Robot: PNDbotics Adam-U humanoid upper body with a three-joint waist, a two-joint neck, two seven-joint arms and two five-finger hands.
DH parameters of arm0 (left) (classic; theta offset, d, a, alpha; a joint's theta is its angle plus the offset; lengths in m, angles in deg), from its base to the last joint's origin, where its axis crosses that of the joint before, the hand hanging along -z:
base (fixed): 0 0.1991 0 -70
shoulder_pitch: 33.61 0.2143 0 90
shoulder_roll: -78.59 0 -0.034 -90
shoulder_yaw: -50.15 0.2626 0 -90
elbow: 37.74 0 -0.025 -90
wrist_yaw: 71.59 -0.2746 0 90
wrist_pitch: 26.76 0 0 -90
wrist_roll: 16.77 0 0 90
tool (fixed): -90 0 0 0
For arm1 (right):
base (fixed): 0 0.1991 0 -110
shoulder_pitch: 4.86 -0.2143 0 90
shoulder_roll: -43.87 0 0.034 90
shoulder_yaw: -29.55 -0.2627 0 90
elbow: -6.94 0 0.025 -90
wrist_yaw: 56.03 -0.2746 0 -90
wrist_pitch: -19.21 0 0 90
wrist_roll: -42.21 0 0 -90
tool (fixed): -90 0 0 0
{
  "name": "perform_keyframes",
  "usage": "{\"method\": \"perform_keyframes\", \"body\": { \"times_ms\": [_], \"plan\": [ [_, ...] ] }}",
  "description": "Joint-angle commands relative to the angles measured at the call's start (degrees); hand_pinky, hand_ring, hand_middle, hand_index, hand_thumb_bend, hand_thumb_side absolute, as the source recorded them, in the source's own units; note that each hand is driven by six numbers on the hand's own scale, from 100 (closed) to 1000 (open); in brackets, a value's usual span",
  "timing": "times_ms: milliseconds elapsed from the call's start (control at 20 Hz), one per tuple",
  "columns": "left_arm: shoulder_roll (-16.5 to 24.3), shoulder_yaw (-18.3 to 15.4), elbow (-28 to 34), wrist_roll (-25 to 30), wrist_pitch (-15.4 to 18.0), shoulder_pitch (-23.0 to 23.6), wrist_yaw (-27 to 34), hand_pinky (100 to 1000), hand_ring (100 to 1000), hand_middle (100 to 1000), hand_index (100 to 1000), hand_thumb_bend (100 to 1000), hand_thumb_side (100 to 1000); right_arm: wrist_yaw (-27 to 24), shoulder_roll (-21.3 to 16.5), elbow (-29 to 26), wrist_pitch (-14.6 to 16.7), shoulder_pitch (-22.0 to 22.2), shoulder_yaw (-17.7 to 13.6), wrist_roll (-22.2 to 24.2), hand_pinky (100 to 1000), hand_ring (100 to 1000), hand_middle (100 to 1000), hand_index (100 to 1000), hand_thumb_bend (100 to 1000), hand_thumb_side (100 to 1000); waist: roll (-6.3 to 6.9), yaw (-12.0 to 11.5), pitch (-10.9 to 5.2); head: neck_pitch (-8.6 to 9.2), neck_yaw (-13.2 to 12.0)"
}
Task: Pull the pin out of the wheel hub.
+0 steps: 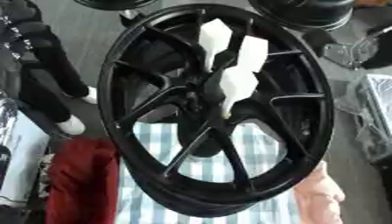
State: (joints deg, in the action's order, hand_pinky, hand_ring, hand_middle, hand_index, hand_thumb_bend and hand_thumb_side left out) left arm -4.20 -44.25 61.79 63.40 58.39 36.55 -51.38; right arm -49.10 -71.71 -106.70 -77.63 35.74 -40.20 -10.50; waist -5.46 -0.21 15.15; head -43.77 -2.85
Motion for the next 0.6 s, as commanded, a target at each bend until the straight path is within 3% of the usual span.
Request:
{"method": "perform_keyframes", "body": {
  "times_ms": [50,250,600],
  "plan": [
    [1.18,-0.26,0.69,0.25,0.06,-1.34,0.07,579,683,695,762,201,776,-0.84,-0.79,-0.95,0.22,-0.94,-0.25,1.37,784,766,764,890,100,211,0.42,-0.13,-1.39,-0.35,0.46],
    [1.88,-0.44,0.89,0.14,0.41,-1.99,0.45,580,682,696,762,194,770,1.48,-0.67,-0.95,0.96,-1.05,0.40,4.01,787,766,764,872,100,223,0.62,-0.20,-1.64,-0.35,1.14],
    [7.06,-0.28,0.90,0.21,1.18,-1.82,1.15,579,681,695,763,166,765,6.55,0.25,-0.95,1.17,-1.39,2.13,9.09,789,761,760,874,100,239,1.20,-0.46,-1.65,-0.35,1.57]
  ]
}}
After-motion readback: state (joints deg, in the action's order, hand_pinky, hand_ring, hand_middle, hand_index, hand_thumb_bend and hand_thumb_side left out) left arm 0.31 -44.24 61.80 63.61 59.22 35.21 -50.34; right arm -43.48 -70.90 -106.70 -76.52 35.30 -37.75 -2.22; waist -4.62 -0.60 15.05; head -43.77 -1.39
